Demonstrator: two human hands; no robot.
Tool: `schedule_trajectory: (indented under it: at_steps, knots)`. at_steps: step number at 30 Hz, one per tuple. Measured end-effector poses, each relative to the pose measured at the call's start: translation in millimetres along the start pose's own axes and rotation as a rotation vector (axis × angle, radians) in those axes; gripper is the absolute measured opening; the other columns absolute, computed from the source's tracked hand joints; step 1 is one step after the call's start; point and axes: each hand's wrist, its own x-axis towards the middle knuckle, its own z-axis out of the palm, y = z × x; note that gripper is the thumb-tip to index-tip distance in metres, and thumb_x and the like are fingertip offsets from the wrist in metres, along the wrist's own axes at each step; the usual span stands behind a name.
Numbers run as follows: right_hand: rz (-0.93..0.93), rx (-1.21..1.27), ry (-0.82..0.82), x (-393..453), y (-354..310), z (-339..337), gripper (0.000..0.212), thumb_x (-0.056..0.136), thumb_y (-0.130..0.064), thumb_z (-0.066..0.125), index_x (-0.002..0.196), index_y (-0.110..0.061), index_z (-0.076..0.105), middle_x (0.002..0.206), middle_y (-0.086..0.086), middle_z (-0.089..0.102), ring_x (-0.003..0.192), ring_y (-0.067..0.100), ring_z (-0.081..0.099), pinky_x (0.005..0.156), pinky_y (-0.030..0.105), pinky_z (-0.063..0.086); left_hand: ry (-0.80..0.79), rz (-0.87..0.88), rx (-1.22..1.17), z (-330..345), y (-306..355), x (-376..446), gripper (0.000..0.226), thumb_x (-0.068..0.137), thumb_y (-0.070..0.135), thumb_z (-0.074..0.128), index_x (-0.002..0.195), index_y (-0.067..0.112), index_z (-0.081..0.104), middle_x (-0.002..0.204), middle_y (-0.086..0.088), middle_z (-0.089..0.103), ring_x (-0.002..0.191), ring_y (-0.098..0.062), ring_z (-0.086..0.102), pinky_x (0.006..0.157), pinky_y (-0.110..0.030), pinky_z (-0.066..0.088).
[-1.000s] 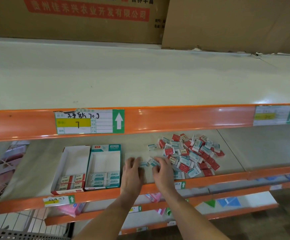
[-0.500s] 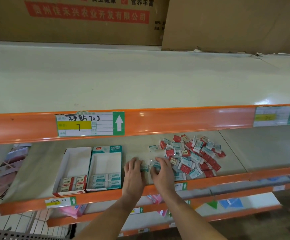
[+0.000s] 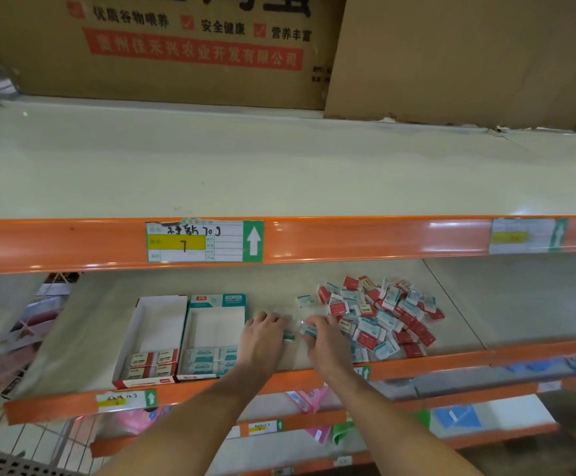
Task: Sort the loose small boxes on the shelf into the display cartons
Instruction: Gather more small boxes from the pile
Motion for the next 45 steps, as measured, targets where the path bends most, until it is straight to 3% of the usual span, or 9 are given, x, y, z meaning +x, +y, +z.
schedule_trajectory:
  at_steps: [5, 9, 14, 16, 20, 31, 38, 45]
  knots:
    - [-0.046, 0.006, 0.032, 6, -13, -10, 0.032, 0.1, -0.022, 0.055, 0.132, -0.022, 0.053, 0.14, -0.005, 0.043, 0.11, 0.015, 0.059, 0.073, 0.02, 0.037, 0.067, 0.072, 0.004, -14, -13, 2, 0.032, 0.098, 0.023, 0.05, 0.128, 0.023, 0.059, 0.126, 0.004, 0.062, 0.117, -0.019, 0.052, 0.103, -0.031, 0.038]
    - [-0.069, 0.037, 0.034, 13, -28, -13, 0.032, 0.099, -0.023, 0.056, 0.131, -0.02, 0.055, 0.14, -0.002, 0.044, 0.111, 0.016, 0.058, 0.08, 0.023, 0.043, 0.091, 0.045, 0.021, -30, -31, 2, 0.031, 0.095, 0.022, 0.055, 0.125, 0.023, 0.063, 0.125, 0.003, 0.062, 0.117, -0.02, 0.053, 0.102, -0.034, 0.04]
    - [-0.156, 0.012, 0.0, 13, -49, -7, 0.034, 0.099, -0.024, 0.056, 0.133, -0.021, 0.055, 0.135, -0.006, 0.046, 0.104, 0.004, 0.048, 0.069, 0.01, 0.034, 0.077, -0.031, 0.067, -44, -60, -10, 0.03, 0.094, 0.022, 0.058, 0.122, 0.026, 0.066, 0.126, 0.003, 0.061, 0.118, -0.021, 0.053, 0.099, -0.036, 0.042]
    - [-0.197, 0.026, -0.015, 12, -59, -2, 0.033, 0.098, -0.022, 0.057, 0.131, -0.02, 0.056, 0.133, -0.005, 0.047, 0.108, 0.007, 0.052, 0.081, 0.012, 0.038, 0.067, -0.063, 0.063, -47, -70, -15, 0.03, 0.095, 0.024, 0.056, 0.124, 0.028, 0.064, 0.129, 0.005, 0.058, 0.12, -0.02, 0.05, 0.1, -0.036, 0.04]
    - [-0.26, 0.048, -0.047, 11, -80, 8, 0.031, 0.096, -0.021, 0.06, 0.127, -0.019, 0.058, 0.129, -0.004, 0.049, 0.107, 0.013, 0.057, 0.089, 0.025, 0.047, 0.041, -0.104, 0.065, -54, -86, -21, 0.03, 0.099, 0.029, 0.049, 0.127, 0.027, 0.059, 0.133, 0.006, 0.051, 0.126, -0.017, 0.043, 0.105, -0.032, 0.034]
    - [-0.33, 0.037, -0.101, 4, -118, 29, 0.032, 0.093, -0.024, 0.065, 0.125, -0.021, 0.061, 0.126, -0.009, 0.052, 0.106, 0.008, 0.056, 0.086, 0.017, 0.041, 0.026, -0.141, 0.075, -68, -115, -38, 0.029, 0.098, 0.03, 0.051, 0.126, 0.027, 0.058, 0.133, 0.005, 0.051, 0.118, -0.017, 0.044, 0.104, -0.032, 0.035]
    - [-0.312, -0.009, -0.139, 3, -128, 39, 0.032, 0.092, -0.023, 0.067, 0.124, -0.026, 0.063, 0.125, -0.01, 0.055, 0.105, 0.009, 0.059, 0.09, 0.025, 0.05, -0.053, -0.122, 0.129, -64, -127, -40, 0.035, 0.092, 0.028, 0.058, 0.126, 0.024, 0.055, 0.13, 0.002, 0.053, 0.115, -0.018, 0.045, 0.104, -0.032, 0.036]
    - [-0.309, -0.102, -0.155, 5, -131, 42, 0.03, 0.092, -0.019, 0.067, 0.122, -0.026, 0.063, 0.124, -0.01, 0.056, 0.104, 0.012, 0.06, 0.091, 0.027, 0.05, -0.075, -0.024, 0.246, -54, -125, -38, 0.043, 0.093, 0.028, 0.059, 0.133, 0.019, 0.051, 0.141, 0.0, 0.047, 0.129, -0.022, 0.039, 0.11, -0.034, 0.028]
